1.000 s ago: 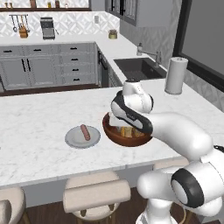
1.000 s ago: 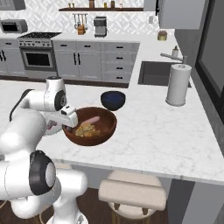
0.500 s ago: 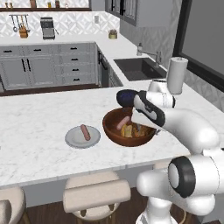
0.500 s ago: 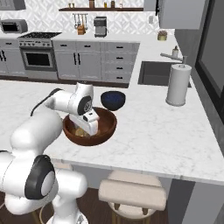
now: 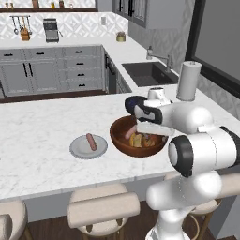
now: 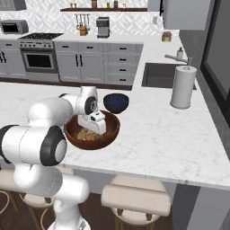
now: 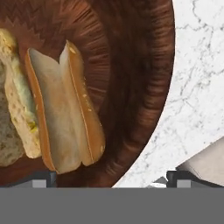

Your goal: Place one bun and one sausage from the bowl on each plate.

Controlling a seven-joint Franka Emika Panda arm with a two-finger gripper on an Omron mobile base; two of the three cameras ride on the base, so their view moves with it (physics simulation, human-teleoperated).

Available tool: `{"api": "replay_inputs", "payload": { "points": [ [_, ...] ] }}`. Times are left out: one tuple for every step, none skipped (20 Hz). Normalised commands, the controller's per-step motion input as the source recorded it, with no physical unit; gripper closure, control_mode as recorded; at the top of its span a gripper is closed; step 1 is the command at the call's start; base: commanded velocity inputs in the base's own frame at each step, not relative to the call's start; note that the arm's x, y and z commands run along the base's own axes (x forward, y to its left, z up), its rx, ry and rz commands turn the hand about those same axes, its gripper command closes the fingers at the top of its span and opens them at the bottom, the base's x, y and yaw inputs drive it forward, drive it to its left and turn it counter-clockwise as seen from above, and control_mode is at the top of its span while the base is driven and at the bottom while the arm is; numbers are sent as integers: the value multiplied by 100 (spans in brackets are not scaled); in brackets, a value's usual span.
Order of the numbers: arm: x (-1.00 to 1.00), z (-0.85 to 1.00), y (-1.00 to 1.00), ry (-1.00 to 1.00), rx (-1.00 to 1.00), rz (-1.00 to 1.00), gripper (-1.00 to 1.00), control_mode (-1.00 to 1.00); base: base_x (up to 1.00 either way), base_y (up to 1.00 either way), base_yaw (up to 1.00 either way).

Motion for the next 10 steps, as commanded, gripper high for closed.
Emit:
{"api": "replay_inputs", "payload": {
  "points": [
    [17, -41, -11, 4, 0, 33, -100, -100, 0, 0, 0],
    [0, -25, 0, 4, 0, 19, -100, -100, 0, 0, 0],
    [9, -11, 21, 7, 0, 6, -100, -100, 0, 0, 0],
    [16, -9, 14, 0, 0, 3, -100, -100, 0, 0, 0],
    [29, 0, 12, 0, 0, 1, -100, -100, 0, 0, 0],
    [36, 0, 11, -1, 0, 0, -100, -100, 0, 0, 0],
    [36, 0, 6, 0, 1, 0, -100, -100, 0, 0, 0],
    [39, 0, 5, 0, 0, 1, -100, -100, 0, 0, 0],
    [31, -24, 0, 0, 0, 3, -100, -100, 0, 0, 0],
    [24, -31, 0, 0, 0, 5, -100, -100, 0, 0, 0]
  ]
}}
